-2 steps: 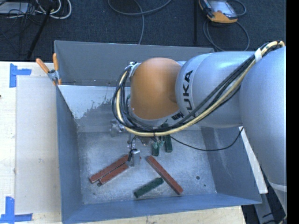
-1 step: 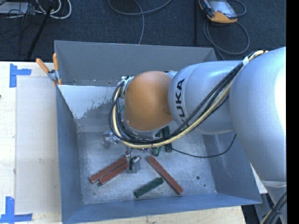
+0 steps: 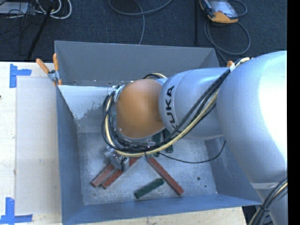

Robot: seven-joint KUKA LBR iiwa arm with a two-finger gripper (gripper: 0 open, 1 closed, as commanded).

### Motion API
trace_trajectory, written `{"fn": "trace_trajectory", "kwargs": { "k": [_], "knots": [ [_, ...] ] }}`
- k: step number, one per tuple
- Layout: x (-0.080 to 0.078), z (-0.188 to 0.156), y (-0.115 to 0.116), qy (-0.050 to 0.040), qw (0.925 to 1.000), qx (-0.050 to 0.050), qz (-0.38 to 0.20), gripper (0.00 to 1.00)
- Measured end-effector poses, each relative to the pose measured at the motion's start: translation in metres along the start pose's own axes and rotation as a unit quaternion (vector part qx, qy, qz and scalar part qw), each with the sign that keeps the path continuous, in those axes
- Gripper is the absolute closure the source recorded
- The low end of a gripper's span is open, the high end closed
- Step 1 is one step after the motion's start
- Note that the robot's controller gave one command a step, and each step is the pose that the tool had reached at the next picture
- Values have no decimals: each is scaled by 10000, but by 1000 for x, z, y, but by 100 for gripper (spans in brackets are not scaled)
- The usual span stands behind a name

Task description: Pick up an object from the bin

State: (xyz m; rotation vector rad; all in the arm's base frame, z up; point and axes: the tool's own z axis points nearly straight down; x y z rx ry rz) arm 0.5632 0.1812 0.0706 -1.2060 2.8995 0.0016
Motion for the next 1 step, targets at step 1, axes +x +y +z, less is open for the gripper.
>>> {"fn": "trace_trajectory", "kwargs": {
  "k": [1],
  "knots": [
    [0, 0, 0, -1, 10000, -1, 2, 100]
  ]
}}
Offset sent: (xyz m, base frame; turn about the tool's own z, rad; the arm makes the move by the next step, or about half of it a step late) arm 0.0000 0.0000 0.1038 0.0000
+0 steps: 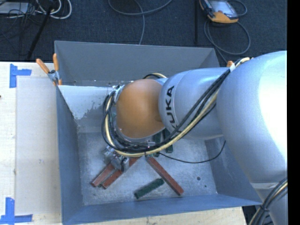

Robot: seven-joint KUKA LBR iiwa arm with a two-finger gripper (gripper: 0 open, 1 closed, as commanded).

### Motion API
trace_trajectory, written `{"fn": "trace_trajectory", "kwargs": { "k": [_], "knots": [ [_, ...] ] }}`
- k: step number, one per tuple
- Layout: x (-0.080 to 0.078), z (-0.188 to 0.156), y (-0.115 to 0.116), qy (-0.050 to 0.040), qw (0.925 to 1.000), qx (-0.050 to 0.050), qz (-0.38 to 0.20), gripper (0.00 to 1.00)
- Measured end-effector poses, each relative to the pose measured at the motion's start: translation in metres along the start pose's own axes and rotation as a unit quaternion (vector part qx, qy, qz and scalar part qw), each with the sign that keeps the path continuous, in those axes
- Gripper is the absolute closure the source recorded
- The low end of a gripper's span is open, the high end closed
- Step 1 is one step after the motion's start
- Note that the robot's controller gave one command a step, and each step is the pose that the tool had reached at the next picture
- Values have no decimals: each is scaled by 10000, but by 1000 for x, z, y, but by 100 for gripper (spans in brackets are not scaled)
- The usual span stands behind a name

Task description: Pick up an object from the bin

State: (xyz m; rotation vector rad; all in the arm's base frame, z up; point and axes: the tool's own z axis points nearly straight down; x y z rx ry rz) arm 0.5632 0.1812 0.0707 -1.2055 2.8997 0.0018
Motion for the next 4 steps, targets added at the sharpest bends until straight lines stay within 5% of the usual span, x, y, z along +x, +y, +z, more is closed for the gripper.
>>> {"fn": "trace_trajectory", "kwargs": {
  "k": [4],
  "knots": [
    [1, -70, 1, 15, 10000, -6, 11, 100]
  ]
}}
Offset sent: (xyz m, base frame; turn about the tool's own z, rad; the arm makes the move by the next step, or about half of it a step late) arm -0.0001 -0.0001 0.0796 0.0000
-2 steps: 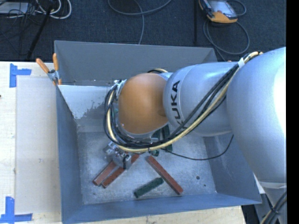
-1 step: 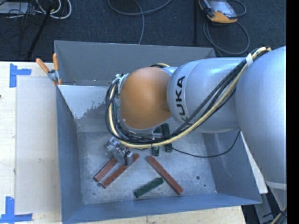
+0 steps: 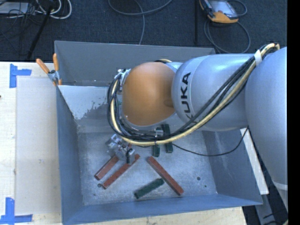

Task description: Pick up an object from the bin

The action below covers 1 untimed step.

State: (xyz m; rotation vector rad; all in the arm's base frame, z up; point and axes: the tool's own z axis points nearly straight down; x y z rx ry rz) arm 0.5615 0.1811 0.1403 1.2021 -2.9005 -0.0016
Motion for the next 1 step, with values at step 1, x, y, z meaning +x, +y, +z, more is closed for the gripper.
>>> {"fn": "trace_trajectory", "kwargs": {
  "k": [1],
  "knots": [
    [0, -16, 0, -15, 10000, 9, 7, 100]
  ]
}}
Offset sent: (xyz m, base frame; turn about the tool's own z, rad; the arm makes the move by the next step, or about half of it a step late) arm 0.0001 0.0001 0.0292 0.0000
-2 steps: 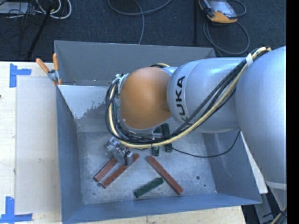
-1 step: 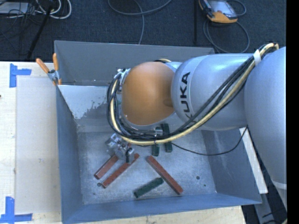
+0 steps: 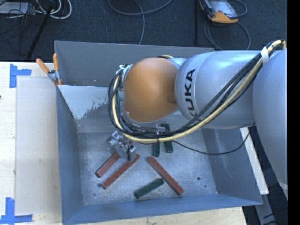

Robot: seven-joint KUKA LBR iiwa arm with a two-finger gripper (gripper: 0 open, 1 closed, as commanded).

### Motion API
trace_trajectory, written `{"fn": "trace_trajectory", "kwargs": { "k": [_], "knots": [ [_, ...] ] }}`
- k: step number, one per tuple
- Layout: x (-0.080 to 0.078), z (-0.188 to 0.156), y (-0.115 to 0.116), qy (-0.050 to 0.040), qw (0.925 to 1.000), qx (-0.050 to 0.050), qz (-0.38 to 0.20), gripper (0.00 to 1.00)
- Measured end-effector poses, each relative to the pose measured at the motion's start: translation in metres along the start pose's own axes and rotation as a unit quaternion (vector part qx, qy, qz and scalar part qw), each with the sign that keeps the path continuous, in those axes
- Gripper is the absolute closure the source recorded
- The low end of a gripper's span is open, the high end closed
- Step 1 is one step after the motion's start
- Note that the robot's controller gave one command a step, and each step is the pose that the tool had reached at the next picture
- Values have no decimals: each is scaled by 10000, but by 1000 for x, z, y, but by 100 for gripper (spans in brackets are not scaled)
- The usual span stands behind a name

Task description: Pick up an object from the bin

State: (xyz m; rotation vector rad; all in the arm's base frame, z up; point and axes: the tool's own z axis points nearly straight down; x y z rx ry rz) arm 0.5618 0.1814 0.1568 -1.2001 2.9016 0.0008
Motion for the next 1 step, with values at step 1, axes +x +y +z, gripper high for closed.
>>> {"fn": "trace_trajectory", "kwargs": {
  "k": [1],
  "knots": [
    [-1, -7, 0, -17, 10000, 10, 4, 100]
  ]
}}
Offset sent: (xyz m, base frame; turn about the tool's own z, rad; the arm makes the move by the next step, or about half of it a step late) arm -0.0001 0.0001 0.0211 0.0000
